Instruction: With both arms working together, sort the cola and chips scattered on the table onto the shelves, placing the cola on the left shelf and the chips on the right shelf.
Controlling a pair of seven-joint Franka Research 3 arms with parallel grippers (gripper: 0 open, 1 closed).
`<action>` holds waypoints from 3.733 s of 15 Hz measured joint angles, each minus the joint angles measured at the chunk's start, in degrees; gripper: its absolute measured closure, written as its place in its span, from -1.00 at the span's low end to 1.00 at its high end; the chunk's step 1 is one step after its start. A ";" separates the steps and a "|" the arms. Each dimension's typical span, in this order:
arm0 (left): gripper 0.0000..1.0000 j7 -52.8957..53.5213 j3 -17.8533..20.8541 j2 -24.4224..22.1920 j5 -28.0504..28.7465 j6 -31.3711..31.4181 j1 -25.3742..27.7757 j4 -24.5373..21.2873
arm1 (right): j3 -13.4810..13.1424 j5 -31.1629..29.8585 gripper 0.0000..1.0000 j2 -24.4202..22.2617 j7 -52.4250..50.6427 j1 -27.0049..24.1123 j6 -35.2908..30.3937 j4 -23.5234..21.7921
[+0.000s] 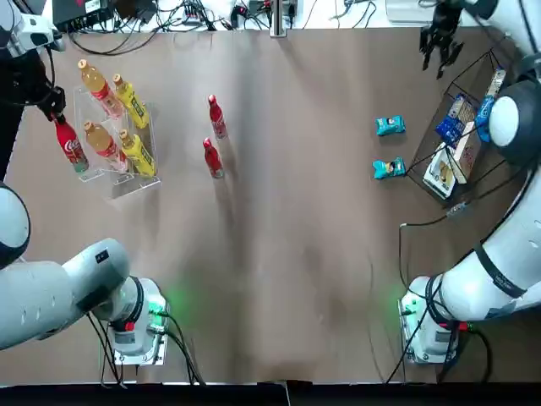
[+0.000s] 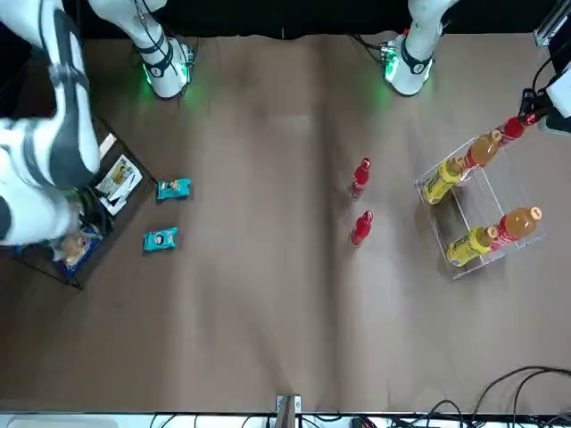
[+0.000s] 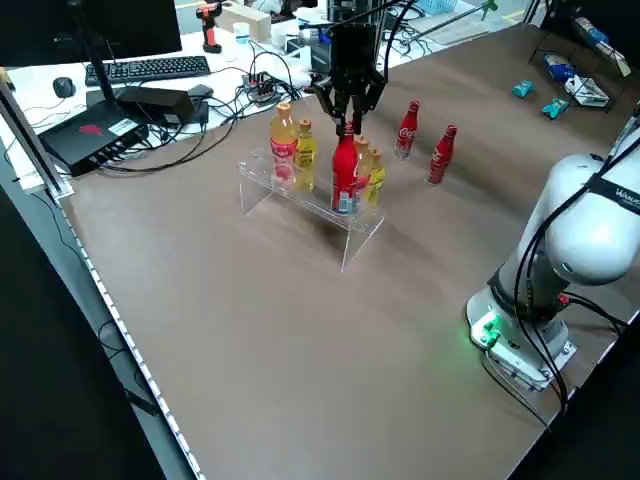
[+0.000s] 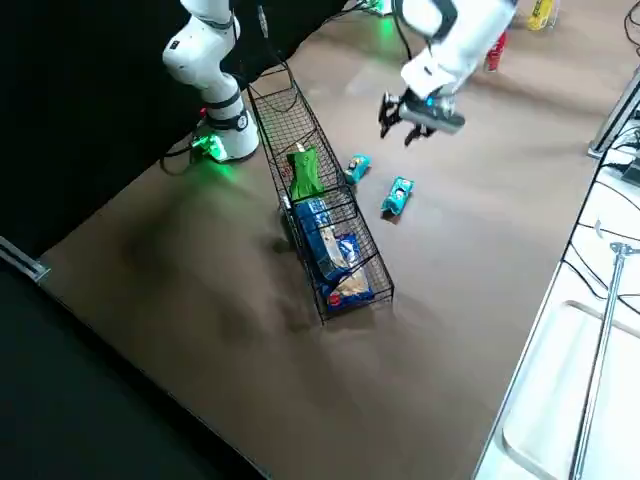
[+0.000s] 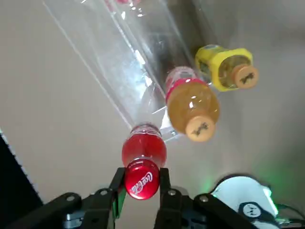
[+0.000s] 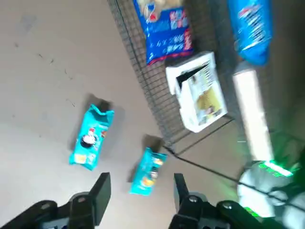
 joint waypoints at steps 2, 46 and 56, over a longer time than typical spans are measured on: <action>0.36 0.00 0.01 0.01 -2.60 0.59 0.02 -0.44 | -0.01 2.06 -0.22 1.60 3.20 0.08 6.52 -4.37; -0.99 -46.60 -24.97 30.71 -4.91 10.86 -14.30 17.49 | -2.91 -5.68 0.91 4.69 2.92 4.52 -0.94 7.85; -0.81 -55.18 -24.88 39.13 2.40 19.68 -20.17 17.59 | -4.06 -17.79 0.91 -12.18 -24.96 3.84 -22.30 10.30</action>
